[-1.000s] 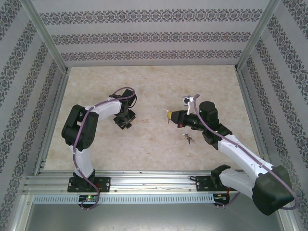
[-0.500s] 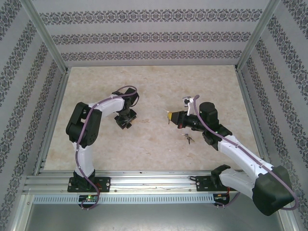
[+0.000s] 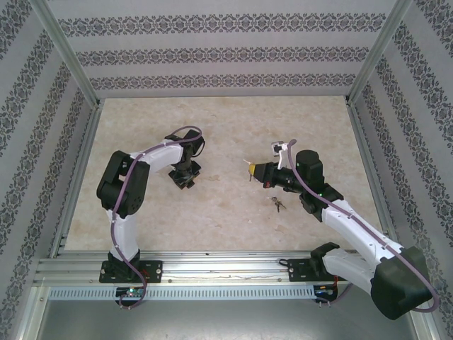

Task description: Unlock with the key

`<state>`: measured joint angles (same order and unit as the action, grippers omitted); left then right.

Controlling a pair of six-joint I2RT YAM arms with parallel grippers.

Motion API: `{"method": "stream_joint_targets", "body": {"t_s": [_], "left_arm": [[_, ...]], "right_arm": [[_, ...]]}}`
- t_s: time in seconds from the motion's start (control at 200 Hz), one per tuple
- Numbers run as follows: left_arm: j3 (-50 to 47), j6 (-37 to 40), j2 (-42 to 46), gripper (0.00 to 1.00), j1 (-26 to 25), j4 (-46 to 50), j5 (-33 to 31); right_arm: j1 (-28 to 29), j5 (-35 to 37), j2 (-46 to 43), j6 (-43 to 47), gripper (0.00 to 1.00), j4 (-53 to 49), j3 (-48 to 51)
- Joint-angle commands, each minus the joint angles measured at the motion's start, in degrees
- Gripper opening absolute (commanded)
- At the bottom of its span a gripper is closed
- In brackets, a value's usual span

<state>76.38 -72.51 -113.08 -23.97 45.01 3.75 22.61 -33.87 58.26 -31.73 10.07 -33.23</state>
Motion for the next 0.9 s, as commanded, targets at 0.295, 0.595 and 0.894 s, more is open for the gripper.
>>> {"method": "stream_joint_targets", "body": {"t_s": [0.295,0.595,0.894], "left_arm": [[-3.06,0.84,1.87,0.38,-1.93,-11.45,8.5],[-2.41,1.09,9.1,0.38,-1.0,-12.82,10.53],[-2.99,0.25,16.72,0.38,-0.77,-14.81,12.16]], "right_arm": [[1.24,-0.11,0.61,-1.69,0.0,2.15,1.06],[5.17,2.02,2.6,-1.51,0.0,2.77,0.76],[8.16,6.19,4.09,-1.67,0.0,2.78,0.39]]}}
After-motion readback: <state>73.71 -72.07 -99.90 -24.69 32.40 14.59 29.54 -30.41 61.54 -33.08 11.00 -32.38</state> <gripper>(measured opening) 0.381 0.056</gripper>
